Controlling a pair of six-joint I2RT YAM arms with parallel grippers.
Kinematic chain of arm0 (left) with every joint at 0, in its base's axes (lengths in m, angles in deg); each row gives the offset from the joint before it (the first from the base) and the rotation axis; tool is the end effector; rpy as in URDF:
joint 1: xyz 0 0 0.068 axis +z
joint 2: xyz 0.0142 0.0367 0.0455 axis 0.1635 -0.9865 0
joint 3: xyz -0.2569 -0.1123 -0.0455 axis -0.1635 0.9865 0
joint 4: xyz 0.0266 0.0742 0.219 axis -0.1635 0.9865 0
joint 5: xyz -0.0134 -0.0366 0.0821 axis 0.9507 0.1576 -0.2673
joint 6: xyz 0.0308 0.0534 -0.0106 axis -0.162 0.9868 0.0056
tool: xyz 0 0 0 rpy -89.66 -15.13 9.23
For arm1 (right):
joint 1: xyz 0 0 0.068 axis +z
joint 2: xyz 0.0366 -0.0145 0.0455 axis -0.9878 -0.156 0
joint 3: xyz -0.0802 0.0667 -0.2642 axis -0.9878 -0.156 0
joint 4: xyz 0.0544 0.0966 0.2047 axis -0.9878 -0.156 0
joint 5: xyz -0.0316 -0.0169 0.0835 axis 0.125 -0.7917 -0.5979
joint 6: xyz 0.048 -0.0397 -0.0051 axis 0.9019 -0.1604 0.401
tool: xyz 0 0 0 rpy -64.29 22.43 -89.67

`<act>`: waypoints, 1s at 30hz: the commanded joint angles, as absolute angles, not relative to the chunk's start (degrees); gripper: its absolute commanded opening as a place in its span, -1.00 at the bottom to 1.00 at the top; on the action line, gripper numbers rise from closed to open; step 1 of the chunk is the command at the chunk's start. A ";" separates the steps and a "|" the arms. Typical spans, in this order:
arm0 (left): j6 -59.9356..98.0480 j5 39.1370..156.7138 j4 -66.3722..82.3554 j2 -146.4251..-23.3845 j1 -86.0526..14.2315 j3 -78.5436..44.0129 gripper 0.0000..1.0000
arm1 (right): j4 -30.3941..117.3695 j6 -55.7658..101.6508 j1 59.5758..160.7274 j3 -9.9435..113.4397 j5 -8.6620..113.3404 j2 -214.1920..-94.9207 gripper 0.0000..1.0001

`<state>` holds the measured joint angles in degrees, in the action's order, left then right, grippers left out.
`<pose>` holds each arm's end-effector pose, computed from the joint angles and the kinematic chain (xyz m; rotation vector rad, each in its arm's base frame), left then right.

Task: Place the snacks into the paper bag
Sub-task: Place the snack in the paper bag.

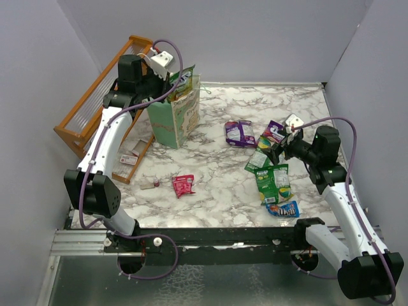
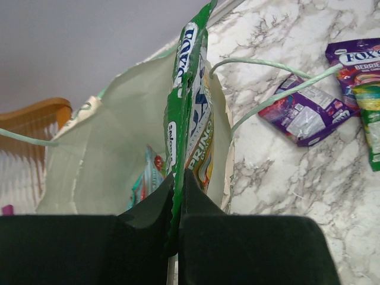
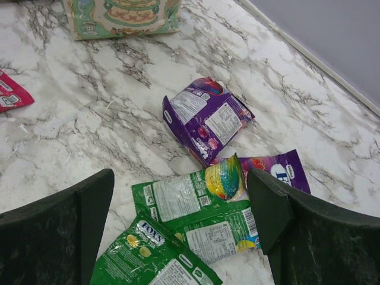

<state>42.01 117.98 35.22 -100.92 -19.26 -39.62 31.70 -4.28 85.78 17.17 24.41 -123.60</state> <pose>0.3359 -0.0812 0.4170 0.6702 1.8150 -0.4639 0.1663 0.0416 0.3093 -0.7979 1.7177 0.4163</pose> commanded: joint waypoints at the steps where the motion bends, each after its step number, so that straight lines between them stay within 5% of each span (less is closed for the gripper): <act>1: 35.72 117.79 31.93 -98.14 -19.08 -38.11 -1.00 | 33.44 -4.15 85.25 16.57 22.80 -122.83 0.88; 18: 32.36 113.46 38.04 -102.13 -19.10 -39.06 -0.92 | 34.24 -3.47 84.80 15.84 21.68 -122.87 0.89; 30: 35.32 114.87 38.26 -101.76 -19.08 -38.36 -0.44 | 34.50 -3.60 84.67 15.49 21.49 -122.80 0.89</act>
